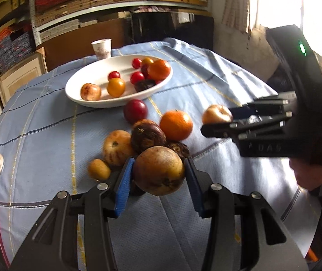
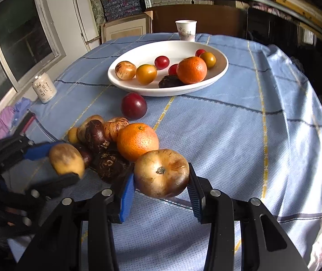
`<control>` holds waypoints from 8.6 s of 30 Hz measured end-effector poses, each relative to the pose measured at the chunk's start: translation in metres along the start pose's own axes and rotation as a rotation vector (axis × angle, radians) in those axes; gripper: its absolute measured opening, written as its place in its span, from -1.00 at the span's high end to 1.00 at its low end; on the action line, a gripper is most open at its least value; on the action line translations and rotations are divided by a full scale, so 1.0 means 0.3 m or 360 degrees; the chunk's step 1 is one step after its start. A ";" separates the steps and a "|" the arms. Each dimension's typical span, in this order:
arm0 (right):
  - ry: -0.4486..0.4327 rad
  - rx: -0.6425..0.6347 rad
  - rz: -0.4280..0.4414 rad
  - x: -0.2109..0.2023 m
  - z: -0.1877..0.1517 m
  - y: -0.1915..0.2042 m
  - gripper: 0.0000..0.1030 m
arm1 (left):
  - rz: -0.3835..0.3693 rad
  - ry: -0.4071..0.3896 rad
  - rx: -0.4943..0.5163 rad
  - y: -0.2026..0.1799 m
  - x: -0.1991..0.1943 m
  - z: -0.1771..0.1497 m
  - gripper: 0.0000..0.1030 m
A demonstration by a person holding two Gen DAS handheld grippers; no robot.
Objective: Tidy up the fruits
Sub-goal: 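Carry both fruits over the white plate and open both tools to drop them, then move both open tools back from the plate toward the fruit pile, then grasp a dark purple fruit with the right tool while the left tool grasps another dark fruit, then carry both dark fruits over the plate and open both tools to drop them, then move both open tools back from the plate toward the remaining fruits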
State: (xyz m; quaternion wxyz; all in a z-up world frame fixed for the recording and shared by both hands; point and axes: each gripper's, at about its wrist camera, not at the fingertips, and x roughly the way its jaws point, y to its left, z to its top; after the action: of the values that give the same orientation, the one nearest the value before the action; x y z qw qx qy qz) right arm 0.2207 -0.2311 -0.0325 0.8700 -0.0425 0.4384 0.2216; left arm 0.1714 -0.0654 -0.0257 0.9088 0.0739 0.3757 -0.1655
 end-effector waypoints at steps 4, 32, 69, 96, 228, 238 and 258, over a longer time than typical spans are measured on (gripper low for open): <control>-0.0035 0.0012 0.0007 -0.002 0.009 0.002 0.16 | -0.0044 -0.0010 -0.0116 0.062 -0.017 0.035 0.13; -0.0075 0.0044 0.0002 0.240 0.473 0.055 -0.13 | 0.0285 -0.0101 -0.0401 0.469 0.260 0.498 -0.53; -0.0057 0.0207 0.0078 0.026 0.086 0.023 -0.26 | 0.0378 -0.0054 -0.0499 0.264 -0.027 0.003 -0.88; 0.0099 -0.0179 -0.0048 0.125 -0.004 0.224 -0.09 | 0.0314 -0.0058 -0.0697 0.337 -0.061 -0.009 -0.88; -0.0133 -0.0031 0.0000 0.006 0.073 0.088 -0.14 | 0.0372 -0.0062 -0.0613 0.377 -0.020 0.026 -0.83; 0.0067 -0.0148 0.0201 0.027 0.005 0.174 -0.14 | 0.0374 -0.0052 -0.0680 0.404 -0.027 0.022 -0.83; 0.0080 -0.0212 -0.0019 0.127 0.006 0.257 0.19 | 0.0394 -0.0049 -0.0652 0.393 -0.029 0.020 -0.83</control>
State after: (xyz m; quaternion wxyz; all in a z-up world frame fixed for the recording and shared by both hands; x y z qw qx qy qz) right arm 0.2090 -0.1483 -0.0518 0.8552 -0.1087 0.4442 0.2439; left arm 0.2117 0.0453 -0.0142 0.9238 -0.0691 0.3756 0.0259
